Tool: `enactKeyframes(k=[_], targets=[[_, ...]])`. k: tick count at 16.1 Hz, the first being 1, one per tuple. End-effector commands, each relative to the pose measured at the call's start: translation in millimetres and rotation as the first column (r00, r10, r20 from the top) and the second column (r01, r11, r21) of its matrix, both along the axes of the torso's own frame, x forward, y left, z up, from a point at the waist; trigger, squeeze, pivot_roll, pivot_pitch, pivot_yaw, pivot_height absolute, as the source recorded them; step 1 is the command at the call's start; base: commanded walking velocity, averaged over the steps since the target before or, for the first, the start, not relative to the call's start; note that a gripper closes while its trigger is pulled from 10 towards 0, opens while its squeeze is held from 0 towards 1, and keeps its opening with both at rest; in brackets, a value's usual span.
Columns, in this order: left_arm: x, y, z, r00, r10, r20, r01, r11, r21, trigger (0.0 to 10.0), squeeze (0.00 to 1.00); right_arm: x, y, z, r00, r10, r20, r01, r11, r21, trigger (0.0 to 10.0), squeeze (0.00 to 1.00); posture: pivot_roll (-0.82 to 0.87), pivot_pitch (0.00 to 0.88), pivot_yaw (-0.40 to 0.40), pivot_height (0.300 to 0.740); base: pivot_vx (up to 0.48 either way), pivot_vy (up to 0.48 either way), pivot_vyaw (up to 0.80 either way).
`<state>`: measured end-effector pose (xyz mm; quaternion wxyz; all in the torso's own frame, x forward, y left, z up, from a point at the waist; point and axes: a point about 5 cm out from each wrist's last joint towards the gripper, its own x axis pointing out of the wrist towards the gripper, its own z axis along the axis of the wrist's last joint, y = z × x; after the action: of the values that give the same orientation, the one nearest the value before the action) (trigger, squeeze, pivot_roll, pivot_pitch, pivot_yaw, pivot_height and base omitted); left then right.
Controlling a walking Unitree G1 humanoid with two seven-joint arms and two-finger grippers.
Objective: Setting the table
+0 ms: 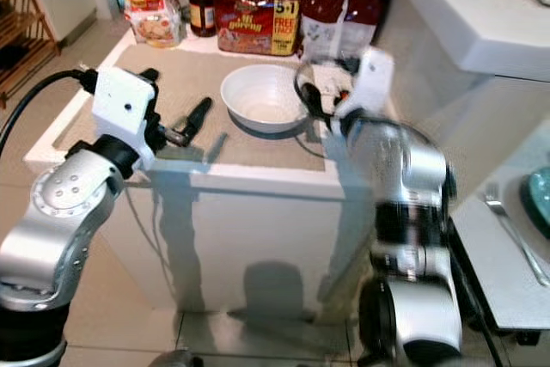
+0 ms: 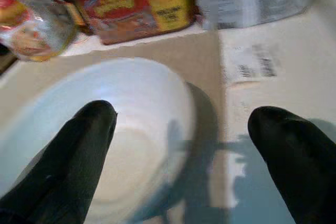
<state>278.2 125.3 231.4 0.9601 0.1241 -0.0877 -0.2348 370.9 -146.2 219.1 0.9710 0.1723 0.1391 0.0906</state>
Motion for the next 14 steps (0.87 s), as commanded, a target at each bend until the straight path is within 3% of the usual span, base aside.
enactKeyframes(k=[1, 2, 4, 8, 9, 11, 14], targets=[[-8.7, -6.6, 2.9, 0.993, -0.114, -0.021, 0.114, 0.993, -0.009, 10.0, 0.00, 2.2, -6.0, -5.9, 0.998, -0.010, -0.060, 0.013, 0.999, 0.052, 10.0, 0.00, 0.13, 0.033, -0.076, 0.740, 0.000, 0.000, 0.00], [-18.8, -13.7, -0.4, 0.970, -0.233, -0.065, 0.234, 0.972, -0.005, 10.0, 0.00, 6.3, -4.5, -13.6, 0.994, 0.013, -0.112, 0.000, 0.992, 0.124, 10.0, 0.00, 0.13, 0.033, -0.076, 0.740, 0.000, 0.000, 0.00], [-25.3, -19.9, -4.8, 0.949, -0.299, -0.102, 0.300, 0.954, -0.005, 10.0, 0.00, 10.2, -1.7, -23.4, 0.986, 0.038, -0.162, -0.006, 0.981, 0.194, 10.0, 0.00, 0.13, 0.033, -0.070, 0.740, 0.000, 0.000, 0.00], [-25.7, -22.1, -3.9, 0.942, -0.316, -0.116, 0.317, 0.948, -0.007, 10.0, 0.00, 19.0, 8.9, -33.7, 0.974, 0.069, -0.215, 0.000, 0.951, 0.308, 10.0, 0.00, 0.14, 0.031, -0.075, 0.740, 0.000, 0.000, 0.00], [-26.0, -21.0, -4.1, 0.941, -0.315, -0.121, 0.317, 0.949, -0.003, 10.0, 0.00, 20.0, 12.7, -33.6, 0.972, 0.091, -0.217, -0.011, 0.939, 0.343, 4.4, 0.00, 0.14, 0.029, -0.079, 0.740, 0.000, 0.000, 0.00], [-26.3, -19.9, -4.5, 0.942, -0.310, -0.126, 0.313, 0.950, 0.004, 10.0, 0.00, 21.7, 17.4, -33.1, 0.967, 0.129, -0.221, -0.030, 0.916, 0.400, 0.0, 0.00, 0.14, 0.027, -0.080, 0.740, 0.000, 0.000, 0.00], [-26.0, -20.0, -4.7, 0.941, -0.310, -0.132, 0.314, 0.949, 0.009, 10.0, 0.00, 23.2, 19.0, -31.5, 0.964, 0.148, -0.221, -0.041, 0.903, 0.428, 0.0, 0.00, 0.14, 0.027, -0.077, 0.740, 0.000, 0.000, 0.00]])
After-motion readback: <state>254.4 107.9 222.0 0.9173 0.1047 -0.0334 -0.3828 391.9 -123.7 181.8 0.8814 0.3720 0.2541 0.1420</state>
